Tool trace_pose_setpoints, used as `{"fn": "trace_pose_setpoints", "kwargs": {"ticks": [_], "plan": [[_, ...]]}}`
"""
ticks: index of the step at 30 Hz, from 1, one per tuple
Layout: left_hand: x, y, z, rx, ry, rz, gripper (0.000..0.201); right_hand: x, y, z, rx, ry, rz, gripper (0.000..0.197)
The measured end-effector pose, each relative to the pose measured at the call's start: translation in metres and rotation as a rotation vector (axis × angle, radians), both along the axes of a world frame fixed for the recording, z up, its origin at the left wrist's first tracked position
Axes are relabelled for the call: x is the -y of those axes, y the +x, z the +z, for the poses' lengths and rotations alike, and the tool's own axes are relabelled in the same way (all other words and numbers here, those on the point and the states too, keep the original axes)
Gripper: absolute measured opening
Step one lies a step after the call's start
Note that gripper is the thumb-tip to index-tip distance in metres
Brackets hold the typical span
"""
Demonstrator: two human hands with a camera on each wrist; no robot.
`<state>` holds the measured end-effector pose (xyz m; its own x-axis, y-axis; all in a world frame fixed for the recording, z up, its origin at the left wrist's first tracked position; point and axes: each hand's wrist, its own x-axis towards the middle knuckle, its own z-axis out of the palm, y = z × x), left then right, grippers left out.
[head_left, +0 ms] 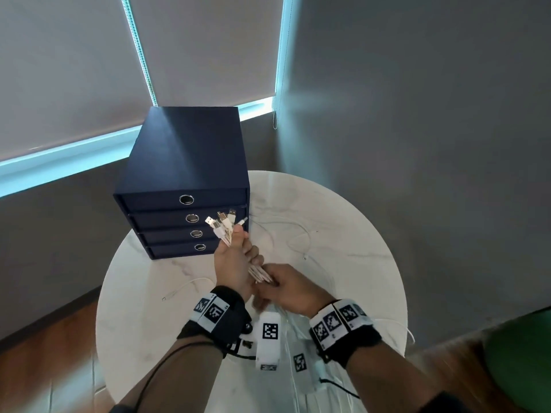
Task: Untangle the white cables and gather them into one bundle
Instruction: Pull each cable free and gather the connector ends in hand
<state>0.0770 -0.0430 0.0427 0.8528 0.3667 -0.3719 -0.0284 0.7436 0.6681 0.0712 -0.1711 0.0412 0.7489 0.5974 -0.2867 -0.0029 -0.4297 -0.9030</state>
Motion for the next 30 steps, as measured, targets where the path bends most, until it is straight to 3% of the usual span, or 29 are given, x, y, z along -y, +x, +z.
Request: {"fn": "trace_pose_setpoints", "kwargs": {"ticks": [5, 12, 16, 22, 27, 30], "plan": [[-0.032, 0.000, -0.004, 0.017, -0.127, 0.083, 0.032, 0.014, -0.014, -0.026, -0.059, -0.062, -0.037, 0.035], [-0.041, -0.002, -0.008, 0.006, -0.165, 0.124, 0.031, 0.044, -0.007, -0.050, 0.120, -0.297, -0.046, 0.038], [-0.055, 0.000, -0.007, 0.019, -0.175, 0.183, 0.032, 0.075, -0.006, -0.055, 0.093, -0.412, -0.100, 0.044], [-0.087, 0.003, -0.008, 0.036, -0.198, 0.248, 0.035, 0.154, -0.017, -0.065, 0.013, -0.608, -0.260, 0.018], [-0.079, -0.002, -0.014, 0.032, -0.193, 0.143, 0.033, 0.209, 0.016, -0.044, 0.120, -0.799, -0.289, 0.019], [-0.067, -0.006, -0.015, 0.022, -0.152, -0.029, 0.034, 0.229, 0.044, -0.026, 0.247, -0.879, -0.431, 0.019]]}}
